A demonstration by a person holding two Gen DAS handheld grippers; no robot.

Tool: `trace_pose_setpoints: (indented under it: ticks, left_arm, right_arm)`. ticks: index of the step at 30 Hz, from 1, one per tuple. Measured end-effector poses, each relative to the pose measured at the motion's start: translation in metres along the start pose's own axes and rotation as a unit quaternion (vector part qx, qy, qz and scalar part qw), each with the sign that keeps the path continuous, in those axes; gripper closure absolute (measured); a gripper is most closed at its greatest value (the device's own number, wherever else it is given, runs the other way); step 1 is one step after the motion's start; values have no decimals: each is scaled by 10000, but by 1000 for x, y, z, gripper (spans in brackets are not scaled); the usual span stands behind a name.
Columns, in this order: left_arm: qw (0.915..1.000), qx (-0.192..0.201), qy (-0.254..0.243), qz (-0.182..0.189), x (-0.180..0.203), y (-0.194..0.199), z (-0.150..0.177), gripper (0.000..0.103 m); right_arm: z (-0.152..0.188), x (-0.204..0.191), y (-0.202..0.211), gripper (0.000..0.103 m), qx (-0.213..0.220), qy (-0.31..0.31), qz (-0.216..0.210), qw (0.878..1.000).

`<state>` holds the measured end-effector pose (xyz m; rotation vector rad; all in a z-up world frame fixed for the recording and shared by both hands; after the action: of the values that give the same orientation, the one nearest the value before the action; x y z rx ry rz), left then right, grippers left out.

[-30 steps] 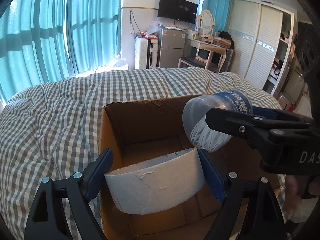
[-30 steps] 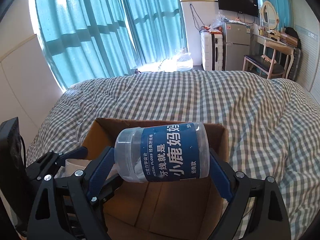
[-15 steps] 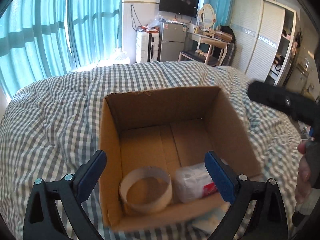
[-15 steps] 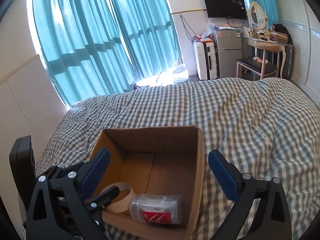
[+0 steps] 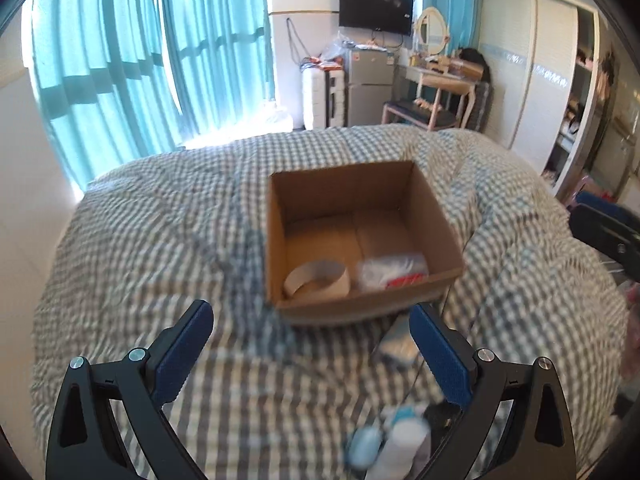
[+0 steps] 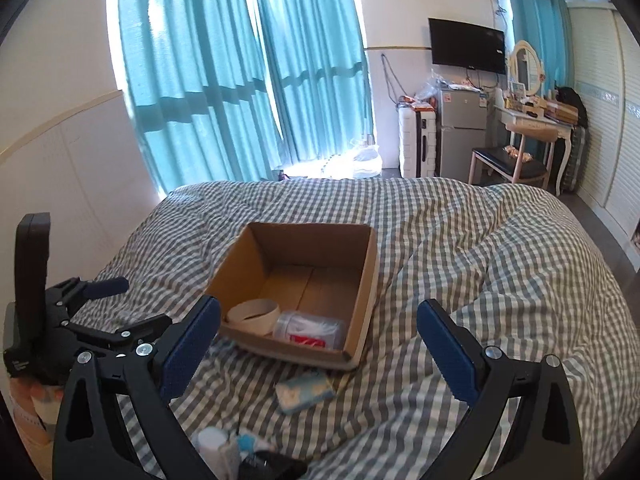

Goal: Organize objects
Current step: 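Grasp the white cylindrical bottle with the left tool while the right tool grasps the black glasses case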

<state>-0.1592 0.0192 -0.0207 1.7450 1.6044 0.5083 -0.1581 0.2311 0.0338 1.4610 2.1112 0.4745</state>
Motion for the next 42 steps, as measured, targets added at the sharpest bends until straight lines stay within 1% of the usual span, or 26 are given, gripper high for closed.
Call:
trace_pose_setpoints:
  ticks: [2, 4, 8, 11, 13, 15, 17, 18, 22, 24, 26, 27, 28, 29, 31, 34, 35, 36, 37, 40, 42]
  left_arm:
    - [10000, -52, 48, -31, 0, 9, 17, 2]
    - [9999, -88, 94, -87, 0, 10, 33, 2]
    - [9995, -217, 98, -221, 9, 2, 70, 2]
    - [9991, -343, -26, -243, 20, -10, 96, 2]
    - [9990, -325, -218, -218, 29, -16, 112, 2]
    - [9977, -289, -565, -243, 41, -21, 123, 2]
    - [9958, -279, -825, -273, 49, -24, 132, 2]
    - [9952, -312, -906, -222, 52, -26, 137, 2]
    - [9949, -552, -827, 142, 57, -34, 148, 2]
    - [9948, -571, -833, 138, 59, -37, 149, 2]
    - [9948, -581, -822, 147, 62, -40, 148, 4]
    - [9948, -580, -811, 206, 63, -41, 145, 10]
    - [9949, -584, -788, 243, 64, -43, 144, 18]
    - [9948, -608, -756, 299, 65, -44, 142, 22]
    - [9942, -655, -743, 429, 70, -48, 139, 37]
    - [9937, -638, -773, 509, 76, -52, 136, 50]
    - [9936, -605, -807, 516, 79, -52, 135, 52]
    - [9934, -560, -846, 537, 82, -52, 135, 57]
    - [9932, -543, -865, 564, 83, -52, 134, 66]
    - [9929, -578, -822, 633, 81, -52, 133, 67]
    - [9933, -607, -699, 699, 76, -50, 130, 67]
  right_arm:
    - [12, -12, 6, 4, -108, 193, -44, 9997]
    - [31, -24, 6, 4, -277, 391, -36, 9988]
    - [71, -34, -9, 4, -699, 612, 38, 9957]
    - [101, -34, -26, 4, -1069, 587, -87, 9925]
    - [118, -34, -37, 4, -1301, 612, -199, 9894]
    - [129, -34, -47, 4, -1556, 764, -325, 9843]
    - [139, -34, -55, 4, -1754, 927, -239, 9798]
    - [145, -33, -58, 4, -1861, 1001, -245, 9771]
    - [158, -24, -68, 4, -2070, 874, -350, 9738]
    - [161, -21, -71, 4, -2104, 844, -356, 9733]
    - [162, -21, -73, 4, -2101, 840, -402, 9732]
    - [162, -20, -73, 4, -2101, 825, -423, 9733]
    - [163, -19, -74, 4, -2112, 802, -432, 9732]
    - [163, -18, -75, 4, -2123, 780, -435, 9731]
    - [163, -17, -76, 4, -2131, 755, -434, 9731]
    - [163, -18, -76, 4, -2120, 772, -414, 9733]
    - [164, -18, -77, 4, -2126, 783, -404, 9732]
    - [164, -19, -78, 4, -2136, 796, -392, 9729]
    - [164, -19, -78, 4, -2154, 813, -382, 9724]
    - [165, -22, -81, 4, -2236, 898, -401, 9697]
    - [166, -25, -85, 4, -2339, 969, -463, 9663]
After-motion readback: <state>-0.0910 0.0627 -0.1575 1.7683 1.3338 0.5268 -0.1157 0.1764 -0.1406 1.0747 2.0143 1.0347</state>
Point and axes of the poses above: each gripper's, at about its wrist camera, not at the fingertips, and y roughly against the way its jaws point, x to its right, z to its underside, the point moved 1 cm from there along -y, roughly the way its jaws point, and after that the axes turned 10 degrees about -z, right-handed, at the moved point
